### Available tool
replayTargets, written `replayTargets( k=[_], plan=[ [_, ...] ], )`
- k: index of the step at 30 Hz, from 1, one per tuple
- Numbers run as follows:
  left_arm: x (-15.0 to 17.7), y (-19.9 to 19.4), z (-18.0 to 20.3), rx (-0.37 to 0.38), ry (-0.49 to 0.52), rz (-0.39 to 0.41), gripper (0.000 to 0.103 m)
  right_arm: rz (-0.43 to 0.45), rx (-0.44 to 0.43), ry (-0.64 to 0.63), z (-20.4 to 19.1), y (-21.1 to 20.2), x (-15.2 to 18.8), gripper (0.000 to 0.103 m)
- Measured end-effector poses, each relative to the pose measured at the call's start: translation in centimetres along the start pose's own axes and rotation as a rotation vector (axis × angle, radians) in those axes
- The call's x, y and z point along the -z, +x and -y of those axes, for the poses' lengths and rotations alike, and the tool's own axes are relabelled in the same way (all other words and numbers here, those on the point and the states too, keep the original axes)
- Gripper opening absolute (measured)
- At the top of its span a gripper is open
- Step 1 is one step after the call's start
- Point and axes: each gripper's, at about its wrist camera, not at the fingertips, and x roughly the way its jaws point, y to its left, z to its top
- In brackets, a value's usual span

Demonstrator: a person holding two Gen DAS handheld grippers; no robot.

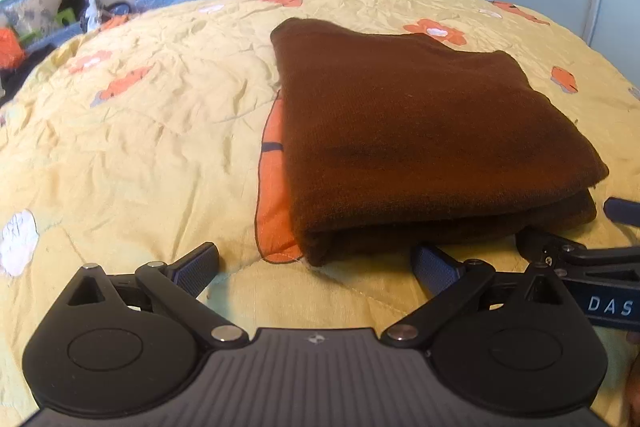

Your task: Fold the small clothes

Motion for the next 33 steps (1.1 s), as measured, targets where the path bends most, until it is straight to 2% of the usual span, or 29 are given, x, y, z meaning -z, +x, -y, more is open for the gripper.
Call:
replayTargets(
  k=[4,10,12,15,18,22,33],
  plan=[
    [0.1,-0.2,0.6,-0.012,0.096,0.035,0.103,0.002,-0.003,-0.003,-0.2,-0.3,0.0,0.103],
    [0.7,-0.8,0.8,-0.017,0.126,0.055,0.103,0.006,-0.013,0.002,-0.1,-0.5,0.1,0.103],
    [0.4,-0.6,0.3,0.001,0.096,0.030,0.103,0.003,-0.007,-0.006,-0.2,-0.5,0.1,0.103],
    [-0.2,0.1,-1.0,0.050,-0.039,-0.025,0.103,0.003,-0.006,-0.006,-0.3,-0.5,0.1,0.103],
    [0.1,0.4,-0.9,0.036,-0.036,-0.005,0.103,0.003,-0.004,-0.006,-0.3,-0.5,0.1,0.103],
    [1.6,0.1,-0.5,0.023,-0.044,0.087,0.103,0.003,-0.004,-0.006,-0.3,-0.5,0.1,0.103],
    [1.3,0.2,-0.5,0.023,-0.048,0.087,0.103,0.005,0.003,-0.002,-0.2,-0.4,0.1,0.103]
  ],
)
